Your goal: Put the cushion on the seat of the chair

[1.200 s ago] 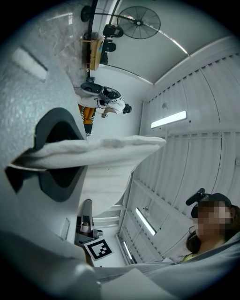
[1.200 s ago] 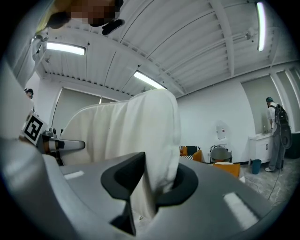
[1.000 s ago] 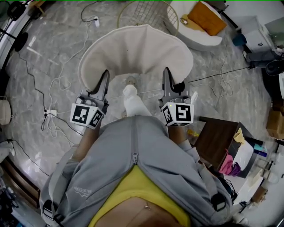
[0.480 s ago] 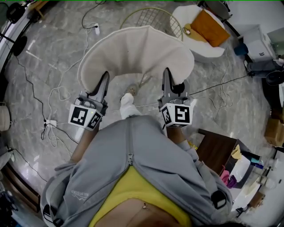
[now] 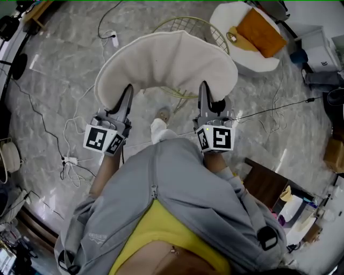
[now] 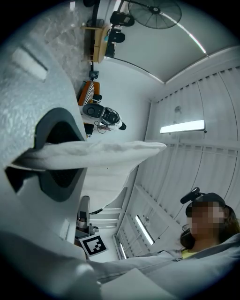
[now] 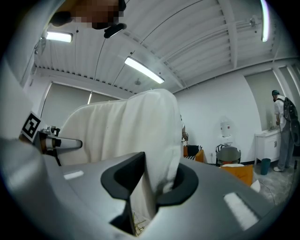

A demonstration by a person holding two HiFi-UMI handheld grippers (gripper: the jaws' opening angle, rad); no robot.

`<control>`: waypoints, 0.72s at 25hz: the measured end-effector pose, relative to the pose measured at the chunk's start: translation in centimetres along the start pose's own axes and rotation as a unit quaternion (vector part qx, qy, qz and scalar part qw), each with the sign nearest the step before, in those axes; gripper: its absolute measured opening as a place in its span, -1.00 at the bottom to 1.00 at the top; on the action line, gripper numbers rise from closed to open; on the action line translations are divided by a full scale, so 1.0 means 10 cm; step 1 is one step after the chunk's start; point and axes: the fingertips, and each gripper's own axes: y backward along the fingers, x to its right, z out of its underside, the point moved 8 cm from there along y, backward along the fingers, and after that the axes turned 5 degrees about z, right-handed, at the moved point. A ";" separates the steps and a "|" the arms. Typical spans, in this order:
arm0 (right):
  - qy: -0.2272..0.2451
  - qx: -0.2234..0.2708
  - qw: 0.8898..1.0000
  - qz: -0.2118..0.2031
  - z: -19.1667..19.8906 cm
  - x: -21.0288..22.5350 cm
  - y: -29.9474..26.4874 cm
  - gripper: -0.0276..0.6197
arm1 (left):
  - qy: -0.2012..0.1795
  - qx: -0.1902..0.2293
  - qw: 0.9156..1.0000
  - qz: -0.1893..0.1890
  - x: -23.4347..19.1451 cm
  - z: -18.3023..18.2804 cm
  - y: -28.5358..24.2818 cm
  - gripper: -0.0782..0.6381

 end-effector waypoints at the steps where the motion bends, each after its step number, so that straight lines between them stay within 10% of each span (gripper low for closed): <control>1: 0.001 -0.002 1.000 -0.003 0.01 -0.01 -0.14 -0.66 | 0.003 -0.002 1.000 -0.002 -0.13 0.00 -0.08 -0.60; 18: 0.003 -0.042 0.995 0.093 0.30 0.41 -0.79 -0.66 | 0.046 -0.071 0.989 0.119 -0.93 0.29 -1.44 -0.60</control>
